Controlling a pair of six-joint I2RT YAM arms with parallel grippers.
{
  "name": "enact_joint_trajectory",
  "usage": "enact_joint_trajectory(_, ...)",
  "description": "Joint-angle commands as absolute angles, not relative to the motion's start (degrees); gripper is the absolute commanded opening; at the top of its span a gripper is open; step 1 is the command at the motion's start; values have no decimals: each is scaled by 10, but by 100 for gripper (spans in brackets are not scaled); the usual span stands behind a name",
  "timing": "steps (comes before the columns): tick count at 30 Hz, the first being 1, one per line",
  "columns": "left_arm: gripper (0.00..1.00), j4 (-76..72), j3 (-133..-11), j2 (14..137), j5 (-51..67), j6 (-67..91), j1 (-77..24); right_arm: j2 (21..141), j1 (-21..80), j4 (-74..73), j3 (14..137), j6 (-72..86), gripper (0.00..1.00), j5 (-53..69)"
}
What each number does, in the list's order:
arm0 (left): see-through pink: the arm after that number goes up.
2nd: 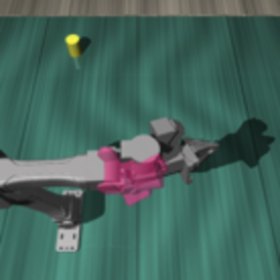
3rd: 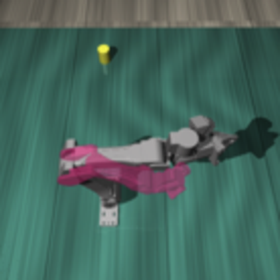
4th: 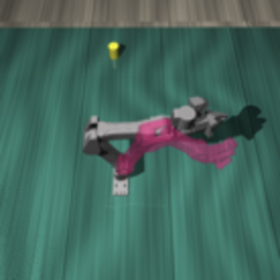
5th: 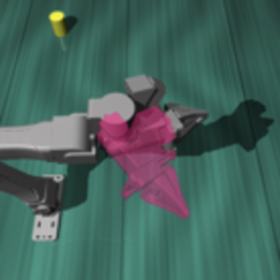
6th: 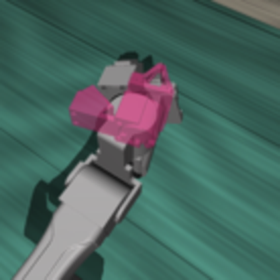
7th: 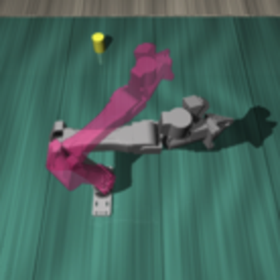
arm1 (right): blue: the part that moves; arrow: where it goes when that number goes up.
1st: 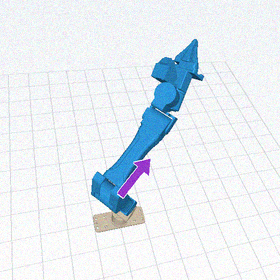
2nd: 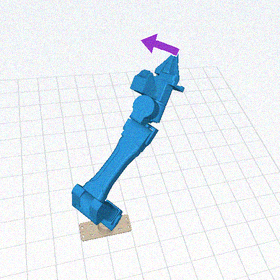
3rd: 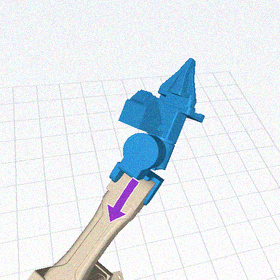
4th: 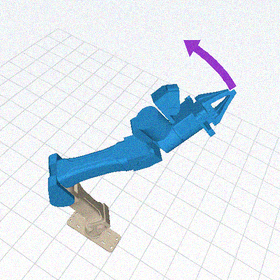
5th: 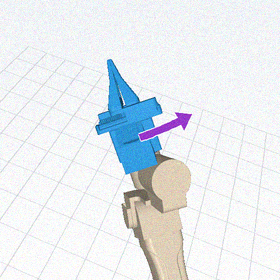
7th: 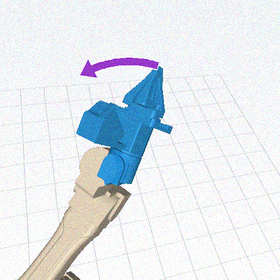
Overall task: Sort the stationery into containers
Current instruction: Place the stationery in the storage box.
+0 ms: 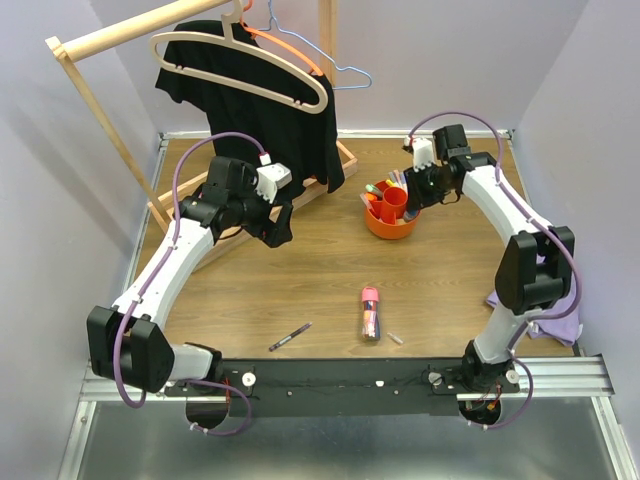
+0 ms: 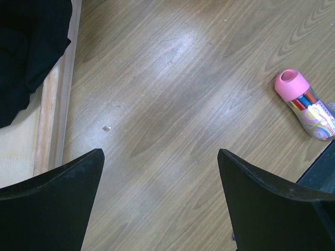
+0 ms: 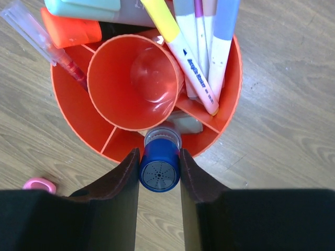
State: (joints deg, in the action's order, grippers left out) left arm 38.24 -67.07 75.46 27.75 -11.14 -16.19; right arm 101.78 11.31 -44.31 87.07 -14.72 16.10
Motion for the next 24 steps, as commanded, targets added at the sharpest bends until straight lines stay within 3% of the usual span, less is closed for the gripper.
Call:
enact_joint_trajectory(1, 99, 376, -673, 751, 283, -115, -159, 972, 118, -423, 844, -134, 41, 145)
enact_joint_trajectory(16, 99, 388, -662, 730, 277, -117, -160, 920, 118, -389, 800, -125, 53, 134)
enact_joint_trajectory(22, 99, 393, -653, 714, 263, -119, -160, 875, 119, -436, 750, -87, 56, 219)
enact_joint_trajectory(23, 99, 392, -650, 708, 261, -115, -159, 860, 126, -441, 735, -70, 66, 246)
enact_joint_trajectory(24, 99, 394, -646, 705, 258, -114, -159, 852, 132, -445, 697, -31, 100, 251)
